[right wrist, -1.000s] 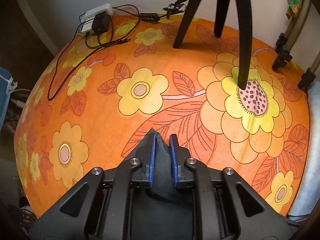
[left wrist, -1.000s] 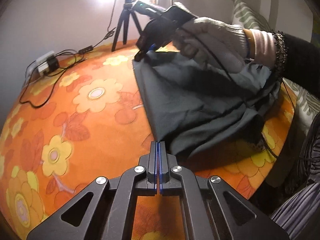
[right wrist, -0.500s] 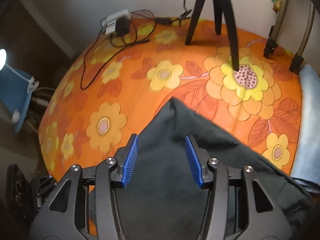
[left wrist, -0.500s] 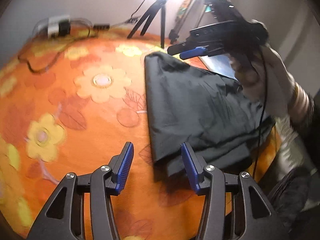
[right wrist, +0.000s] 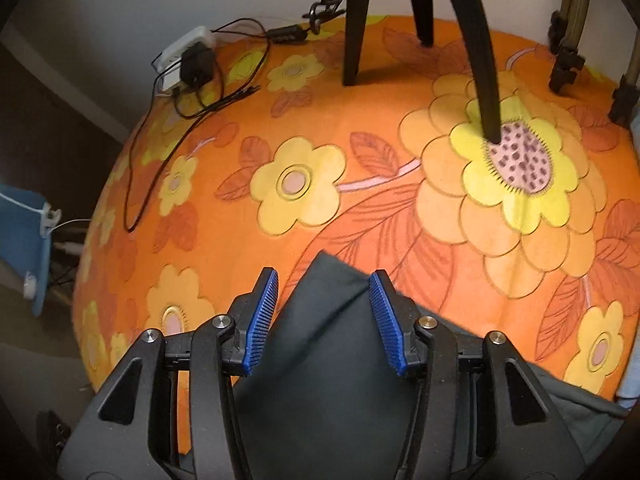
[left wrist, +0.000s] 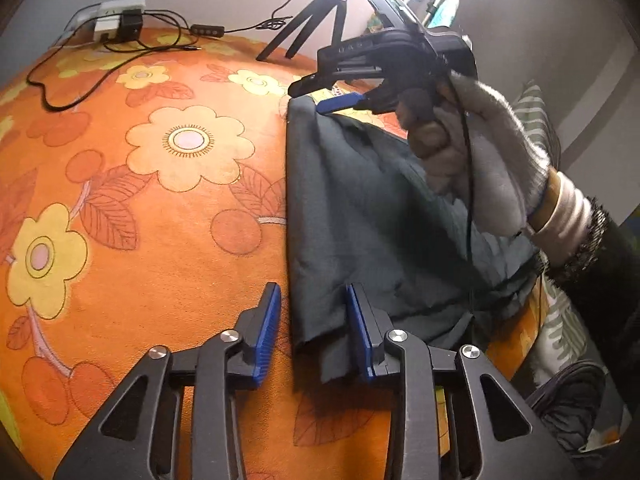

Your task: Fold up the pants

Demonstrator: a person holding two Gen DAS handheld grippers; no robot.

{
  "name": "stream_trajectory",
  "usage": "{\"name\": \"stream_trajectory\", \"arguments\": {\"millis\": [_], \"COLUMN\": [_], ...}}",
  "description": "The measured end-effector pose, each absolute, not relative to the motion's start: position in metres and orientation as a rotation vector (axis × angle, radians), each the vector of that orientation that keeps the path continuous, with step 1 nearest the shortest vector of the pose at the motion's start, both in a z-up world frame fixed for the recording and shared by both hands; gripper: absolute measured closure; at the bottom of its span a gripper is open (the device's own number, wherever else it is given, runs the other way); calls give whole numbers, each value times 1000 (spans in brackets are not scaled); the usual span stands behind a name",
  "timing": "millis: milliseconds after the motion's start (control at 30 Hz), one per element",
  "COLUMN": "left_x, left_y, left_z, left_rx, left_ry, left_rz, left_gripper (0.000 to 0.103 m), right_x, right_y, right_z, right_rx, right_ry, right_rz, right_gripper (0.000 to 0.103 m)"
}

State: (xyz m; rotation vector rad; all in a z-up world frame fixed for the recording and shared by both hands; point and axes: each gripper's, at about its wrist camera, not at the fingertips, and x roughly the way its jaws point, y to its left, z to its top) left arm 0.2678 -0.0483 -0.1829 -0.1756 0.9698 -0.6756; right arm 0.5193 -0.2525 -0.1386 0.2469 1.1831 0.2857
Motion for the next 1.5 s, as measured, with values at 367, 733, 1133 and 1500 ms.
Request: {"name": "stream_trajectory", "arguments": {"millis": [367,733,1133,1500], "left_x": [271,267,236,185], "left_y": [-42,-33,-33,-128], "left_z": [-186,-170,-153,-164], "left_rx": [-234,-294,-201,-65], "left_ry": [985,929,891,999], "left_rz": [-686,-660,-742,-992], "left_gripper": [96,98,99,75], "right_x": [424,378,255,233], "right_y": [-226,-232,-317,-350], "right_z": [-63,-85,-97,-118], "right_rx": [86,195,225,367], "right_ry": [1253,1330,1252,1159], "right_rz": [337,342,222,211], "right_gripper": [43,43,64,66]}}
